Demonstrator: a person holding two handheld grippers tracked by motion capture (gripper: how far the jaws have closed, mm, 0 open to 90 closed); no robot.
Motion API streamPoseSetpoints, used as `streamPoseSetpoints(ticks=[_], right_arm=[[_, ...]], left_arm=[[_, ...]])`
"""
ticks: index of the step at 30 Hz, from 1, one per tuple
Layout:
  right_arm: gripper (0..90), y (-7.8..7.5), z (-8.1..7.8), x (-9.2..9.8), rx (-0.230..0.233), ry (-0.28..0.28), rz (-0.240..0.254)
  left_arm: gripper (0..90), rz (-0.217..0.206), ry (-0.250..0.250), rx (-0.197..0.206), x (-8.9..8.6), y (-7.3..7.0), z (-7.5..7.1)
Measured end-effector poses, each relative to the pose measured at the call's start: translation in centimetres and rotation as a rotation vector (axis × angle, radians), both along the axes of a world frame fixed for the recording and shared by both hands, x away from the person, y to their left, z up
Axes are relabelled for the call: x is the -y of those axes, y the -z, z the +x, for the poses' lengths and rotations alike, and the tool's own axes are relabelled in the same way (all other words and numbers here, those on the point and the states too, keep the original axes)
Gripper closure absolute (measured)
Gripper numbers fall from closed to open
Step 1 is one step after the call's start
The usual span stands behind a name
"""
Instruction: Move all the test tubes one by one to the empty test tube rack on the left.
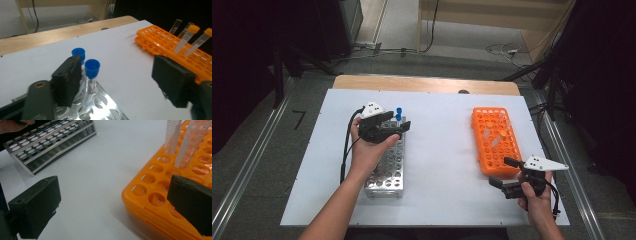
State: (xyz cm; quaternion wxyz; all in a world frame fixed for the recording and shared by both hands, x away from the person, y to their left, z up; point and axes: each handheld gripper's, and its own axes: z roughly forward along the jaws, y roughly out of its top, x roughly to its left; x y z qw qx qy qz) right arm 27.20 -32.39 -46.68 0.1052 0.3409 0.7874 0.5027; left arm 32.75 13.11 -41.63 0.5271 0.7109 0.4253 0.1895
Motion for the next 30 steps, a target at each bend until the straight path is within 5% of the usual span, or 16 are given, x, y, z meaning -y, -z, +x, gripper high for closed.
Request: streamPoseSetpoints(ticks=[9,30], right_arm=[[0.0,-0.1,0.1,0.0,0.001,0.003,0.0],[0.0,-1.1,1.7,-0.1,0.014,0.052,0.015]], left_arm=[[1.5,-0.021,0.038,0.007,-0.4,-0.4,-2.7],[0.0,-0.054,0.046,0.047,-1.1,0.6,-8.5]])
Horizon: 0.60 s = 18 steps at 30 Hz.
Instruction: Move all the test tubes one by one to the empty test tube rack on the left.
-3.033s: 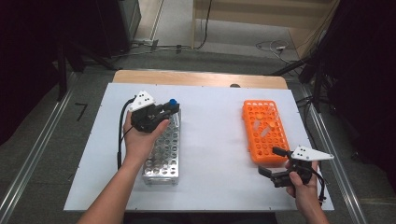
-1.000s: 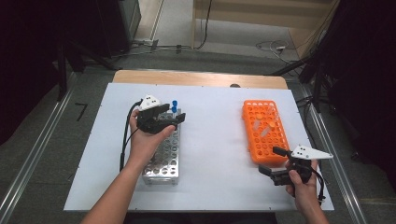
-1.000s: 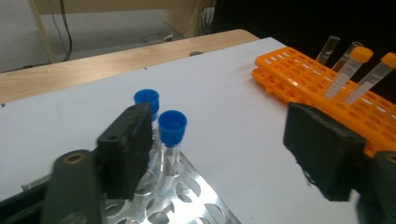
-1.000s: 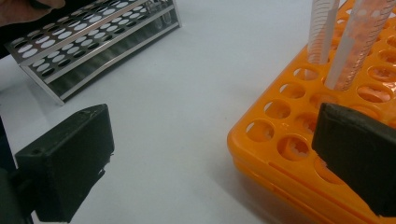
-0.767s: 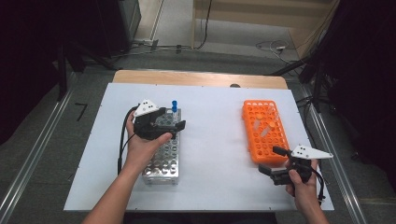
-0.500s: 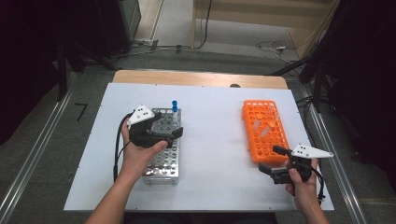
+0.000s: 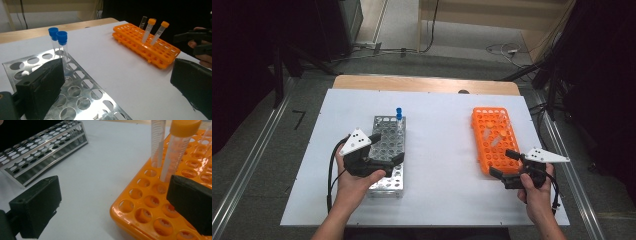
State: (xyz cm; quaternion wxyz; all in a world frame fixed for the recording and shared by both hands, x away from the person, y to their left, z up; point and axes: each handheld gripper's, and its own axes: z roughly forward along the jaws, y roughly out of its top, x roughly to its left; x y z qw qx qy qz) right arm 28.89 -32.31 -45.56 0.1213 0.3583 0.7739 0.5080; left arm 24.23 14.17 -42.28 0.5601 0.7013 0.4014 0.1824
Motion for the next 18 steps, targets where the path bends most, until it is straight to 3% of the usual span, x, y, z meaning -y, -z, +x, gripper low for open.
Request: streamPoseSetpoints(ticks=[11,18], right_arm=[[5.5,0.1,2.7,0.0,-0.031,0.09,0.006],[20.7,1.0,4.8,0.1,-0.09,0.169,-0.022]], left_arm=[[0.0,-0.004,0.0,-0.019,0.2,1.2,-0.8],[0.0,-0.007,-0.007,-0.04,0.0,1.6,-0.8]])
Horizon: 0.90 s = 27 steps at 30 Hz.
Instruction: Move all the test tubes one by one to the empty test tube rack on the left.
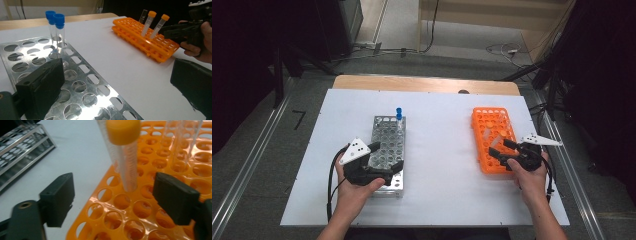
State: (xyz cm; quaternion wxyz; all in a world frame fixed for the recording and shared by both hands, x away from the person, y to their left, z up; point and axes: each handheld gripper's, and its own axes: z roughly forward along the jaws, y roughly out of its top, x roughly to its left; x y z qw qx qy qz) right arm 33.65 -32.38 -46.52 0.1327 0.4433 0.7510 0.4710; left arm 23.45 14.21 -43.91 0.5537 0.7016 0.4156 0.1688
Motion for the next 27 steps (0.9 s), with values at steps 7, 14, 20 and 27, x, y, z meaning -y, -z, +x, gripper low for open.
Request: streamPoseSetpoints(ticks=[7,14,20,27], right_arm=[[42.0,0.6,0.5,-0.7,-0.005,0.048,-0.058],[55.6,0.7,0.8,-1.9,0.002,0.136,-0.123],[69.2,0.7,1.1,-1.9,0.025,0.185,-0.111],[72.4,0.8,0.9,-2.5,0.068,0.172,-0.129]], left_arm=[[0.0,0.0,0.003,0.001,0.1,0.0,0.0],[0.0,-0.001,0.003,0.0,0.1,0.0,-0.1],[0.0,-0.001,-0.004,0.002,0.0,-0.1,-0.2],[0.0,-0.013,-0.001,0.012,-0.2,-0.4,-0.4]])
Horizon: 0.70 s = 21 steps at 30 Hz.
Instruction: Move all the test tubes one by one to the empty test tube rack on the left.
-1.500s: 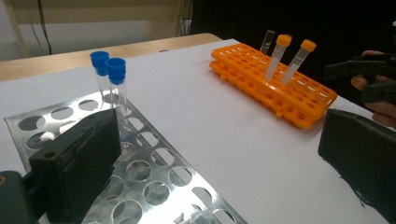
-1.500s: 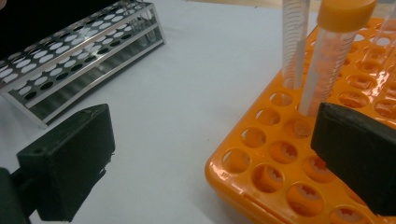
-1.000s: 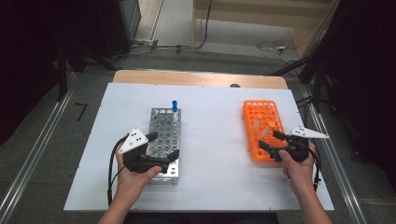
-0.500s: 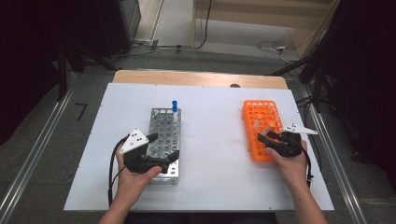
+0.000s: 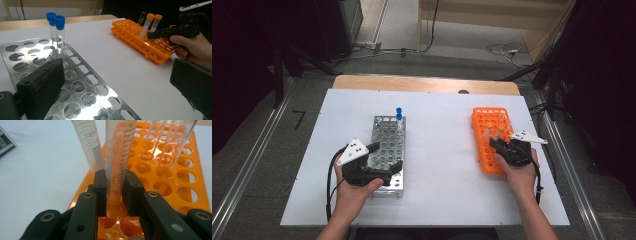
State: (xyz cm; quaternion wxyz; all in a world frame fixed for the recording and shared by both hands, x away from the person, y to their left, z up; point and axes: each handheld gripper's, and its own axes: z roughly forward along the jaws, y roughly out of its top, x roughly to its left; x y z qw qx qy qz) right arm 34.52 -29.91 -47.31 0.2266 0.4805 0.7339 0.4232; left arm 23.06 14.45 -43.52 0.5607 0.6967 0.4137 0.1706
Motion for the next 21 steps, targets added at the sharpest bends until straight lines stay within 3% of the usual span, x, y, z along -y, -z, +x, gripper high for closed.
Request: streamPoseSetpoints(ticks=[6,8,11,21], right_arm=[[72.6,-1.2,-0.9,0.6,0.068,-0.003,0.028],[72.5,-1.8,-1.3,0.8,0.082,-0.019,0.057],[72.5,-2.6,-2.0,0.5,0.1,-0.04,0.056],[72.3,-2.9,-4.1,-1.5,0.065,-0.19,0.084]], left_arm=[[0.0,-0.009,-0.001,0.005,-0.2,-0.2,-0.1],[0.0,-0.008,-0.001,0.008,-0.2,-0.2,-0.2],[0.0,-0.009,0.005,0.01,0.0,-0.3,-0.2],[0.0,0.005,0.041,0.006,1.3,-0.2,-0.1]])
